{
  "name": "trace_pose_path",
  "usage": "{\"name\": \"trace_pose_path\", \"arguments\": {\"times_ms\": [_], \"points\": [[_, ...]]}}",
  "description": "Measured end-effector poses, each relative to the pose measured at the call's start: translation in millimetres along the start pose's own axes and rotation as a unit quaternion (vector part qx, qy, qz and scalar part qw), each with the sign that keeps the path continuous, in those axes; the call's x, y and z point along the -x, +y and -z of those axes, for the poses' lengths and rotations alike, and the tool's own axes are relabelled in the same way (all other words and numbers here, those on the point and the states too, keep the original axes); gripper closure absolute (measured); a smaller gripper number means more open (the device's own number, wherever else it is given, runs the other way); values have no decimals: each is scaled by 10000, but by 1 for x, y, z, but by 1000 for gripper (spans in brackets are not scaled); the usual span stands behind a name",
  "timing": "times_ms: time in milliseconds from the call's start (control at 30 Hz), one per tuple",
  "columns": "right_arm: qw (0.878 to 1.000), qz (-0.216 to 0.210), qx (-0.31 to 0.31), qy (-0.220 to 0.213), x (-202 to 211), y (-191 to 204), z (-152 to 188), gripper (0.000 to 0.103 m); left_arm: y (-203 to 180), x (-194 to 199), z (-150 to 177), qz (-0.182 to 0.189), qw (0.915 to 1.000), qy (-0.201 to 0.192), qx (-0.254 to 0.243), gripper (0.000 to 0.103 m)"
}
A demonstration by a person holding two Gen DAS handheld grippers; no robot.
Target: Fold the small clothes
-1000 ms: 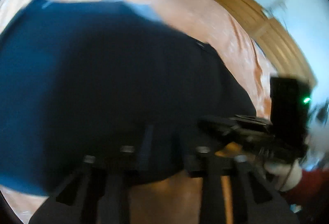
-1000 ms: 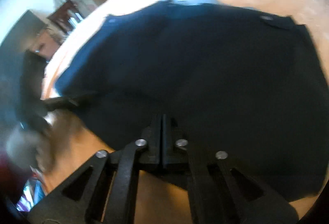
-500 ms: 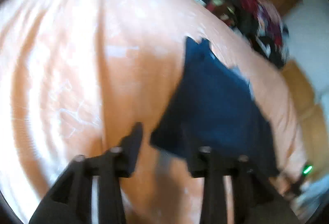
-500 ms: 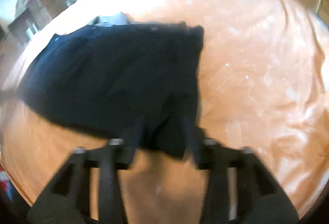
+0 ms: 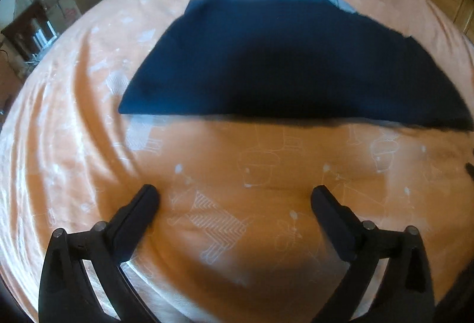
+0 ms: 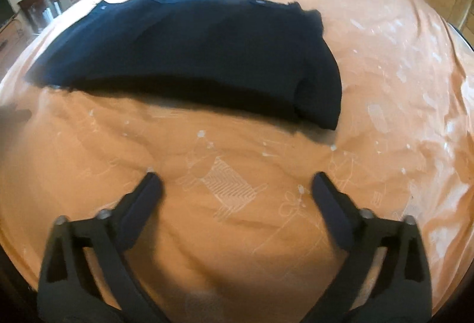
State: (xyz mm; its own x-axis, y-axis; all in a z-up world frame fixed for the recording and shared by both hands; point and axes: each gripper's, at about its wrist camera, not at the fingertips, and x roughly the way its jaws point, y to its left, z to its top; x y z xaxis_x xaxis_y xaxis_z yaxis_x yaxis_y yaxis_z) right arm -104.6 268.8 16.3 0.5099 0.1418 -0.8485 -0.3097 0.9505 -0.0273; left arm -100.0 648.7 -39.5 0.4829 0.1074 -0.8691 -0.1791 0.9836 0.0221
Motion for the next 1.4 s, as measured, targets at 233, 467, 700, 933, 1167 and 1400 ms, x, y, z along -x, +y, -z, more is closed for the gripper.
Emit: {"name": "trace_pose_path", "arguments": {"times_ms": [233, 467, 700, 933, 1167, 1400], "points": [[9995, -205, -228, -95, -5, -2, -4, 0, -14, -13, -11, 18, 9997, 12, 254, 0], [9987, -294, -209, -350, -15, -4, 0, 0, -9, -13, -1, 144, 9991, -315, 256, 0], [9976, -439, -263, -468, -16, -8, 1, 0, -10, -9, 8, 135, 9986, -445, 248, 0], [9973, -469, -284, -495, -17, -8, 2, 0, -9, -9, 10, 141, 9985, -481, 239, 0], [9972, -474, -282, -496, -18, -8, 1, 0, -7, -10, 9, 161, 9984, -486, 239, 0], [9973, -470, -281, -498, -18, -8, 1, 0, -6, -9, 8, 193, 9982, -511, 257, 0]]}}
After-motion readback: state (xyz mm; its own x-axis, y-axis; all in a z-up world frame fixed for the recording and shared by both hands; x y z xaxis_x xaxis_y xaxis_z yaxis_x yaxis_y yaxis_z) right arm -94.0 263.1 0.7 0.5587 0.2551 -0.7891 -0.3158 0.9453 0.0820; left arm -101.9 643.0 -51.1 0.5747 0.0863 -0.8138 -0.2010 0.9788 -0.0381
